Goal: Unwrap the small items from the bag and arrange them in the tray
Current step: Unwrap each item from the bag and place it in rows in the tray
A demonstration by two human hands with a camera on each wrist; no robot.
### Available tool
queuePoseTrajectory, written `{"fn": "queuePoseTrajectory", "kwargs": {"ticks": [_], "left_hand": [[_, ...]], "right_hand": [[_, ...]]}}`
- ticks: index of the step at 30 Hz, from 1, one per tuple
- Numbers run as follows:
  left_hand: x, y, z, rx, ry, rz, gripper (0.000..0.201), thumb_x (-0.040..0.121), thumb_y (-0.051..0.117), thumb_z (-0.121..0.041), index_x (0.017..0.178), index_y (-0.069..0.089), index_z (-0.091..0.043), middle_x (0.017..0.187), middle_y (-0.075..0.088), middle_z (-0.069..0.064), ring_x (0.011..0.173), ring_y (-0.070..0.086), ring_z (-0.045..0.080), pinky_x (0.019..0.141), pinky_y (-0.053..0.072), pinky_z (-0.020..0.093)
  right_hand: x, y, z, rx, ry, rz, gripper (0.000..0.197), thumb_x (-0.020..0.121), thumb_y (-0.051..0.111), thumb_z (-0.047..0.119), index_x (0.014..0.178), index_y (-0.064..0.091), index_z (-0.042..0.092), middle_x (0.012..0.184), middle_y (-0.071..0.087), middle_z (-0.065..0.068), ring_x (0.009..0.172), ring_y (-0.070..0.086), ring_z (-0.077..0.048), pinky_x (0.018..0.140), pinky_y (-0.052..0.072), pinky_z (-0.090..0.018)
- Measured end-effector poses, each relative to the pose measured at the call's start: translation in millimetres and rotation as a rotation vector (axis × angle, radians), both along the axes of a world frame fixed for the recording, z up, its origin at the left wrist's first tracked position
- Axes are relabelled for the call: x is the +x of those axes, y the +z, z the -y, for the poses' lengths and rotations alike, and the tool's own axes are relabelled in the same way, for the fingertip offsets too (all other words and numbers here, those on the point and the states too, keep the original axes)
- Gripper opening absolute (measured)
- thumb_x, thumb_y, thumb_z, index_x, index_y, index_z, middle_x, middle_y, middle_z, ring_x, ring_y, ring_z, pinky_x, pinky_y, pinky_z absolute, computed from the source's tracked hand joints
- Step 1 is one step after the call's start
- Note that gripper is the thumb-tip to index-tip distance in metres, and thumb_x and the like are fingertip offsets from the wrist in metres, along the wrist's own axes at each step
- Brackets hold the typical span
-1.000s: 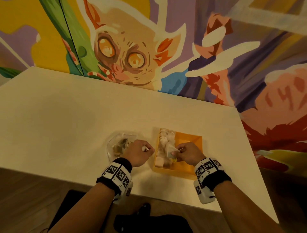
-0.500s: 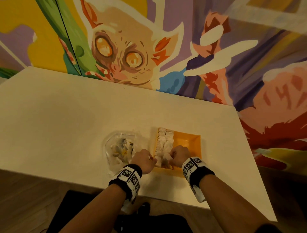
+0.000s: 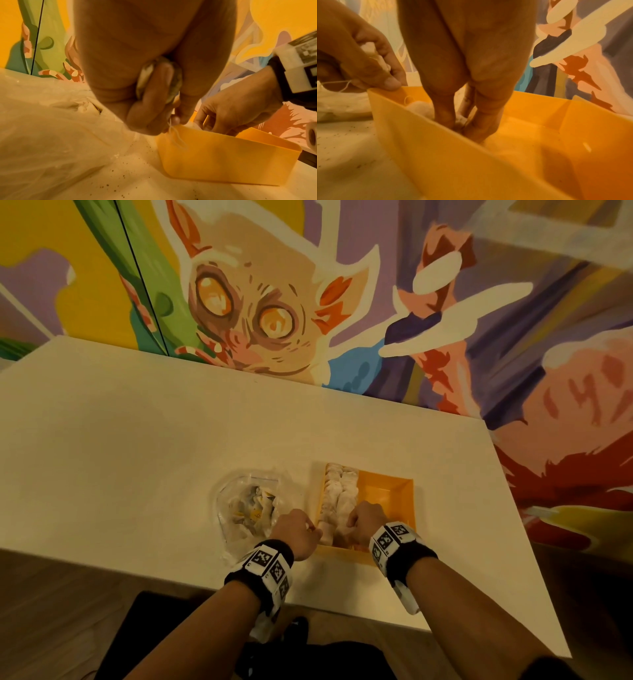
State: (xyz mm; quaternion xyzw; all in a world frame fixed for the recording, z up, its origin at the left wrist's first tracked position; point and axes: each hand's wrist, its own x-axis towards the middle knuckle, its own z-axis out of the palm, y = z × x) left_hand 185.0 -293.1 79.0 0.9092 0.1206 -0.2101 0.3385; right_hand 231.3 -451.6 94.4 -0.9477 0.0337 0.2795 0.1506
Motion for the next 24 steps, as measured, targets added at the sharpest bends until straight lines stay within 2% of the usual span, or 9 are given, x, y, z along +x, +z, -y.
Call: {"fn": "queuePoseTrajectory", "kwargs": {"ticks": [4, 7, 10, 12, 15, 24], "left_hand": [[0.7, -3.4, -0.2, 0.021, -0.003, -0.003, 0.038, 0.091, 0.059, -0.043, 0.114, 0.062, -0.013, 0.123, 0.059, 0.007, 0.108, 0.06, 0.024, 0.075, 0.042, 0.024], [1.0, -6.5, 1.3, 0.02, 0.016, -0.007, 0.038, 0.091, 0.059, -0.042, 0.114, 0.063, -0.013, 0.123, 0.059, 0.007, 0.108, 0.059, 0.024, 0.076, 0.042, 0.025], [1.0, -8.7, 2.7, 0.001, 0.03, -0.011, 0.036, 0.091, 0.06, -0.041, 0.113, 0.063, -0.013, 0.122, 0.059, 0.007, 0.108, 0.059, 0.024, 0.077, 0.044, 0.026], [0.9, -9.9, 2.5, -0.006, 0.043, -0.01, 0.035, 0.09, 0.061, -0.041, 0.112, 0.064, -0.014, 0.122, 0.059, 0.007, 0.108, 0.06, 0.024, 0.08, 0.045, 0.027], [0.6, -10.2, 1.5, -0.012, 0.044, -0.007, 0.035, 0.09, 0.062, -0.041, 0.112, 0.065, -0.015, 0.124, 0.059, 0.007, 0.109, 0.059, 0.024, 0.081, 0.045, 0.026], [0.8, -10.9, 0.4, -0.054, 0.049, 0.013, 0.029, 0.089, 0.065, -0.034, 0.111, 0.065, -0.016, 0.127, 0.056, 0.006, 0.113, 0.057, 0.023, 0.085, 0.045, 0.026]], "right_hand": [[2.0, 1.6, 1.1, -0.025, -0.046, 0.008, 0.023, 0.077, 0.077, 0.012, 0.08, 0.054, 0.014, 0.098, 0.06, -0.009, 0.098, 0.065, -0.03, 0.08, 0.058, -0.036], [2.5, 0.2, 1.3, -0.038, -0.088, -0.016, 0.038, 0.075, 0.08, 0.025, 0.104, 0.06, 0.01, 0.112, 0.062, -0.01, 0.103, 0.063, -0.03, 0.082, 0.056, -0.036], [-0.5, 1.5, 3.1, -0.094, -0.063, -0.004, 0.056, 0.08, 0.075, 0.039, 0.123, 0.055, 0.011, 0.122, 0.058, -0.008, 0.114, 0.058, -0.028, 0.086, 0.051, -0.031], [0.1, 3.0, 2.9, -0.043, -0.058, -0.013, 0.063, 0.079, 0.077, 0.033, 0.13, 0.051, 0.006, 0.13, 0.054, -0.013, 0.122, 0.053, -0.031, 0.096, 0.046, -0.035], [4.5, 6.2, 0.1, 0.009, -0.086, -0.055, 0.068, 0.073, 0.082, 0.024, 0.129, 0.051, 0.001, 0.133, 0.051, -0.02, 0.124, 0.05, -0.035, 0.102, 0.043, -0.039], [11.3, 5.6, -2.1, 0.083, -0.108, -0.069, 0.069, 0.07, 0.084, 0.014, 0.128, 0.051, 0.0, 0.133, 0.051, -0.02, 0.121, 0.053, -0.033, 0.1, 0.047, -0.044]]}}
